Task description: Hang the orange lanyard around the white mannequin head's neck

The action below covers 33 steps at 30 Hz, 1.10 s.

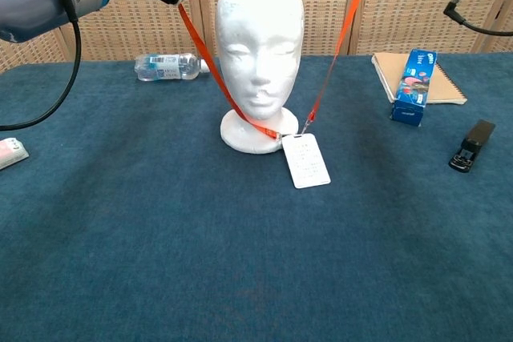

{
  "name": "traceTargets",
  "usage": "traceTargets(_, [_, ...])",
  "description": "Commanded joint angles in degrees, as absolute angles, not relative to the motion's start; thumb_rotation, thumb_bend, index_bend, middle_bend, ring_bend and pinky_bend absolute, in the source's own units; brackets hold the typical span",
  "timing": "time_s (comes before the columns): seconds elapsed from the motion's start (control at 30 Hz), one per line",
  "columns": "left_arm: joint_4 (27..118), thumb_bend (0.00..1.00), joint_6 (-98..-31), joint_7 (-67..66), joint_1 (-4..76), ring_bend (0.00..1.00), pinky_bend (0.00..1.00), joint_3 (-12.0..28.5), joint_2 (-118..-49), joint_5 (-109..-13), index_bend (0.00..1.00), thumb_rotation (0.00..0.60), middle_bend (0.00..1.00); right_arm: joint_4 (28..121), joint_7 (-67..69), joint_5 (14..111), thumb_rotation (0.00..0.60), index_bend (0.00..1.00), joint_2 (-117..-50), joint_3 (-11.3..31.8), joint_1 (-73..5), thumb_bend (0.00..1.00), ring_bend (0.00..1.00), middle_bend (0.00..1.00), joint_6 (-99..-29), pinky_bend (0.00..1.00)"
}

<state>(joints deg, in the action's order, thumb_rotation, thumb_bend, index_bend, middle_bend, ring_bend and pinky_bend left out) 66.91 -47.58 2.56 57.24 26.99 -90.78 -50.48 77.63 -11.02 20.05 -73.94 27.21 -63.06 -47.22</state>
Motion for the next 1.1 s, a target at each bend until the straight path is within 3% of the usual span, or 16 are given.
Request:
traceTargets(0.03, [64.89, 0.54, -46.47, 2.84, 58.12, 0.0, 0.0, 27.14, -92.13, -49.39, 0.04, 0.6, 0.0, 74.56, -11.23, 19.88, 0.6, 0.5, -75.84, 26.84, -64.2, 0.39, 0.0, 0.0, -46.1, 0.0])
traceTargets(0.07, [64.41, 0.53, -46.38, 2.98, 58.23, 0.0, 0.0, 27.18, -92.41, -49.24, 0.0, 0.6, 0.0, 73.99, -11.13, 20.11, 0.6, 0.38, -76.13, 26.82, -64.28, 0.26, 0.0, 0.0, -46.05, 0.0])
traceTargets(0.13, [62.64, 0.48, -48.24, 6.29, 58.05, 0.0, 0.0, 28.64, -93.72, -50.01, 0.0, 0.6, 0.0, 72.22, -10.87, 21.34, 0.6, 0.2, -76.86, 26.61, -64.24, 0.1, 0.0, 0.0, -46.19, 0.0])
traceTargets(0.2, [61.16, 0.42, -49.54, 8.82, 57.7, 0.0, 0.0, 28.62, -94.32, -52.34, 0.0, 0.6, 0.0, 71.81, -10.53, 22.61, 0.6, 0.1, -76.98, 26.51, -63.92, 0.01, 0.0, 0.0, -46.46, 0.0])
traceTargets(0.33, [59.96, 0.4, -50.06, 10.94, 57.34, 0.0, 0.0, 28.23, -94.09, -54.73, 0.0, 0.6, 0.0, 72.04, -10.14, 24.06, 0.6, 0.07, -76.74, 26.57, -63.29, 0.0, 0.0, 0.0, -47.3, 0.0])
traceTargets(0.6, [60.35, 0.01, -48.77, 9.56, 57.03, 0.0, 0.0, 29.35, -90.58, -53.18, 0.0, 0.6, 0.0, 75.16, -12.35, 26.18, 0.6, 0.07, -75.04, 25.78, -61.39, 0.0, 0.0, 0.0, -51.37, 0.0])
traceTargets(0.8, [64.16, 0.0, -51.54, 8.61, 54.57, 0.0, 0.0, 28.42, -87.16, -54.85, 0.0, 0.6, 0.0, 79.4, -13.11, 27.82, 0.6, 0.07, -72.38, 25.05, -58.94, 0.0, 0.0, 0.0, -53.07, 0.0])
traceTargets(1.0, [71.22, 0.0, -56.84, 6.97, 48.46, 0.0, 0.0, 23.3, -80.88, -61.64, 0.0, 0.6, 0.0, 85.27, -13.28, 31.5, 0.6, 0.09, -68.34, 22.55, -54.56, 0.0, 0.0, 0.0, -54.67, 0.0])
traceTargets(1.03, [72.65, 0.0, -57.67, 6.45, 47.28, 0.0, 0.0, 22.18, -79.52, -62.89, 0.0, 0.6, 0.0, 86.28, -13.31, 32.22, 0.6, 0.1, -67.65, 22.05, -53.74, 0.01, 0.0, 0.02, -55.13, 0.0])
traceTargets(1.1, [76.65, 0.0, -59.76, 5.03, 44.05, 0.0, 0.0, 19.32, -75.95, -65.6, 0.0, 0.6, 0.0, 88.81, -13.36, 34.36, 0.6, 0.12, -66.16, 20.65, -51.57, 0.09, 0.11, 0.22, -56.67, 0.0])
